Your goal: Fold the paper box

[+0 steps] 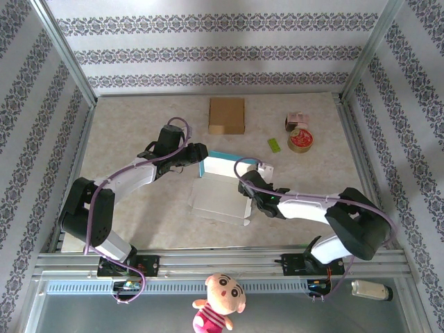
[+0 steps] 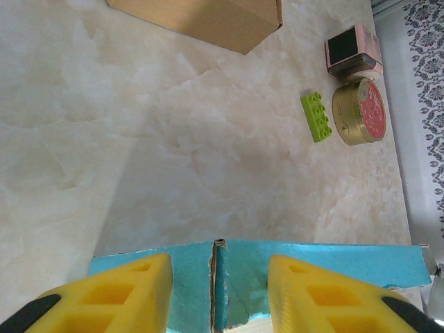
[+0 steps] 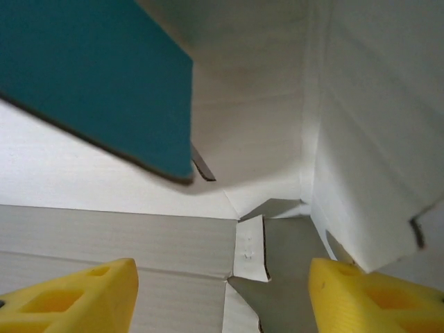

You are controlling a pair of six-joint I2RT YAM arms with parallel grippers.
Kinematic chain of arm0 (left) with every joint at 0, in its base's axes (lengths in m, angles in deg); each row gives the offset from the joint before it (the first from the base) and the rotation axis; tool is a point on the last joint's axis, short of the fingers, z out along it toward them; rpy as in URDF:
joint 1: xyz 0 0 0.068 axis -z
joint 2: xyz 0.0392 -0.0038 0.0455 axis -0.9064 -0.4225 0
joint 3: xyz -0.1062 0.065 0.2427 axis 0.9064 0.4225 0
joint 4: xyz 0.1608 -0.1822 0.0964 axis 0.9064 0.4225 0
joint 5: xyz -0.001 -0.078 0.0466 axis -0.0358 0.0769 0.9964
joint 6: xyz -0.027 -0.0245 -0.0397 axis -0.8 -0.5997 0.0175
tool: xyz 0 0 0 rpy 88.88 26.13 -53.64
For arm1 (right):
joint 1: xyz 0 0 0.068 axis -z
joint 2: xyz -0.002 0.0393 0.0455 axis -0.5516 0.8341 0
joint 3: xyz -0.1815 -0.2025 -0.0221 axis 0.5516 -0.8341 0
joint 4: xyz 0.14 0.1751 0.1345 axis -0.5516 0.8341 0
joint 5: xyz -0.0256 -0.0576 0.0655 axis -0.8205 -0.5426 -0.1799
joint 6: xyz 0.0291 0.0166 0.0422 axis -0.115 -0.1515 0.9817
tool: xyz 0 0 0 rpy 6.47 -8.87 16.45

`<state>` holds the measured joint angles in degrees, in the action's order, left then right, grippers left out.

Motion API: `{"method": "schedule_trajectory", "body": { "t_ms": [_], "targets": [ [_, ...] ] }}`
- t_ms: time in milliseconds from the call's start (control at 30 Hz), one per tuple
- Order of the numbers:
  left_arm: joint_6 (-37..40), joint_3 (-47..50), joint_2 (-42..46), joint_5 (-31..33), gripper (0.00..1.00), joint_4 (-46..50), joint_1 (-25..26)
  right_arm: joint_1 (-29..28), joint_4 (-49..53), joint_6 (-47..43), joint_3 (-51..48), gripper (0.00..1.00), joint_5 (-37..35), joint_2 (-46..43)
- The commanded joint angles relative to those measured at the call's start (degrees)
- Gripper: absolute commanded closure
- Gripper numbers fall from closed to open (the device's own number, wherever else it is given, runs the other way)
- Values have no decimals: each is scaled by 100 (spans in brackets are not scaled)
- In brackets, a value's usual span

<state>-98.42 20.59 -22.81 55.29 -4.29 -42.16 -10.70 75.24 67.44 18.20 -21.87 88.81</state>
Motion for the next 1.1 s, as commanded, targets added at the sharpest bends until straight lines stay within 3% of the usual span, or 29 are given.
{"method": "schedule_trajectory", "body": {
  "t_ms": [0, 167, 433, 633, 933, 1067],
  "targets": [
    [123, -3, 118, 48, 60, 274, 80, 157, -504, 28, 66, 41, 106, 249],
    [168, -41, 120, 46, 60, 354, 80, 144, -1083, -23, 108, 53, 353, 446],
    [125, 50, 123, 66, 60, 287, 79, 74, -1703, -61, -12, 57, 877, 625],
    [160, 45, 138, 135, 60, 326, 80, -2, -1318, -491, -312, 50, 932, -187],
    [231, -5, 172, 261, 60, 475, 88, 53, -253, -1539, -1047, 27, 577, -2339],
    [222, -41, 164, 251, 60, 484, 88, 193, -49, -1694, -1121, 15, 178, -2687]
  ]
}}
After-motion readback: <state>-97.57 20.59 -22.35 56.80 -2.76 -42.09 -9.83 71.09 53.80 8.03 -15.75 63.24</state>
